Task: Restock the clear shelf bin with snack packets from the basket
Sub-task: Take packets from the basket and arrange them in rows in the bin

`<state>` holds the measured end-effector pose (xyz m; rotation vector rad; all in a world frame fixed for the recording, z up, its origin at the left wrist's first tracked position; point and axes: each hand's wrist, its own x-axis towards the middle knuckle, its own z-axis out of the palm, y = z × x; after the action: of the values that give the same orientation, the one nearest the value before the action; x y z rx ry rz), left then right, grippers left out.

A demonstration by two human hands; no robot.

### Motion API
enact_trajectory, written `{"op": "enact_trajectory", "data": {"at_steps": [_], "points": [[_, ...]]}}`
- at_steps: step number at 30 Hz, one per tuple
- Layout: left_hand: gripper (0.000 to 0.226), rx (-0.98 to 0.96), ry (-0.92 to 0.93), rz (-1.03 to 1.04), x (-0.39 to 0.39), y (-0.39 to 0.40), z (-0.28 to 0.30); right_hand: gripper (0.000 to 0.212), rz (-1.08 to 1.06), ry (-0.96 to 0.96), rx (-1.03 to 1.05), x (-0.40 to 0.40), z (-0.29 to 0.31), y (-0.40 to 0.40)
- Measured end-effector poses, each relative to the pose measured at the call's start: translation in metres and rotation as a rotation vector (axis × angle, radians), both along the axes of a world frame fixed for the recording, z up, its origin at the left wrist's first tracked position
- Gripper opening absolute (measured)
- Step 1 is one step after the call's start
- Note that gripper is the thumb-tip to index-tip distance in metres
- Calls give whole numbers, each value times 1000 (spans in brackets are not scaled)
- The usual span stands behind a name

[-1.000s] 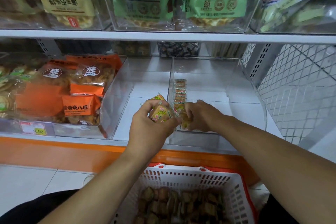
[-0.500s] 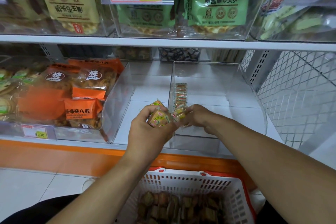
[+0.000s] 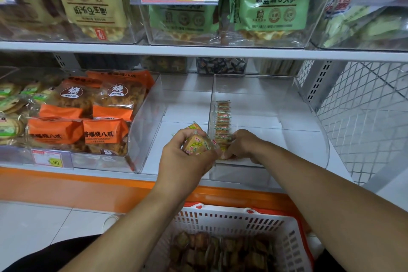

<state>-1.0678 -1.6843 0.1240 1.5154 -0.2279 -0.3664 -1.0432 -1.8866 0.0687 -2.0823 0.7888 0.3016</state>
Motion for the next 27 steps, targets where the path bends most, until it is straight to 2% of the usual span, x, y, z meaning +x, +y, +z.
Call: {"op": "enact_trajectory", "data": {"at_steps": [7,11,14,15,17,18,19,20,23,24,25,27], "points": [[38,-9,6,-9,-1,1,0,37,182,75,-290,-1,-3,4],[39,-2,13,0,-1,2,0,37,247,120,-297,-1,0,9],[38,-7,21,9,-1,3,1,41,195,209,-196,-5,10,10],[37,-14,22,13,-1,4,1,43,206,228,-241,-9,17,10],[34,-30,22,28,0,5,1,44,287,197,-568,-19,38,7],[32,-46,21,31,1,6,1,46,310,109,-727,-27,54,8],[31,-67,18,34,1,6,1,49,323,-17,-765,-36,68,8],[30,-92,16,39,2,7,2,54,352,-139,-669,-45,81,9],[29,-145,11,25,3,7,4,77,408,-362,119,-81,108,28],[29,-152,3,1,2,7,4,82,401,-408,255,-91,107,37],[29,-165,-3,-26,0,6,4,82,384,-459,273,-97,101,46],[33,-170,-21,-67,-3,2,4,70,325,-575,148,-102,89,61]]}}
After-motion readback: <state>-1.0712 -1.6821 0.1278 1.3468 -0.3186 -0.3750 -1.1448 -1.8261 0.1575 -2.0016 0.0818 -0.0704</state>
